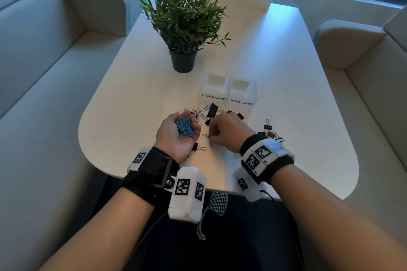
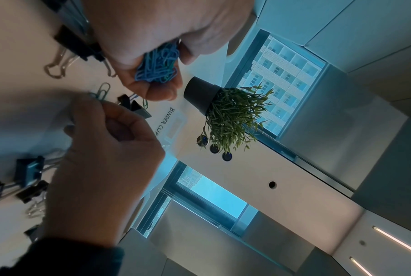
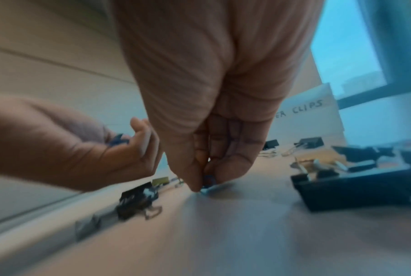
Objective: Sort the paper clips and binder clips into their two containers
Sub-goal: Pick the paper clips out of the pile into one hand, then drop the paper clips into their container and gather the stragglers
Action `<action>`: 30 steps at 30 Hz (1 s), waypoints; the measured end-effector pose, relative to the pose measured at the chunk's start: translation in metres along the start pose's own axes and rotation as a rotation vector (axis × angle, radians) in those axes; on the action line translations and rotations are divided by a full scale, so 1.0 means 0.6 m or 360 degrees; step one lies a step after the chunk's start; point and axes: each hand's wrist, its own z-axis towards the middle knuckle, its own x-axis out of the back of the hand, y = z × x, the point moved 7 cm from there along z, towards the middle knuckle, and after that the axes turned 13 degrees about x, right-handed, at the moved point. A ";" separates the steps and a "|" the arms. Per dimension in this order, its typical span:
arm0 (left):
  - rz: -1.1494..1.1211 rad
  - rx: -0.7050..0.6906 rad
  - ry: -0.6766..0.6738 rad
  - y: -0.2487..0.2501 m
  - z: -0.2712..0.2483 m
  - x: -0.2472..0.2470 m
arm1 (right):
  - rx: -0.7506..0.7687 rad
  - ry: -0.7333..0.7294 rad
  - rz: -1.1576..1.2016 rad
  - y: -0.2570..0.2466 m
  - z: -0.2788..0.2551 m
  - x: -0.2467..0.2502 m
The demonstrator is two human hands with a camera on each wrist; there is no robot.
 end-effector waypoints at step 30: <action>0.0471 -0.0354 0.0028 0.001 0.053 -0.123 | -0.0452 0.0730 0.0418 0.075 -0.078 0.097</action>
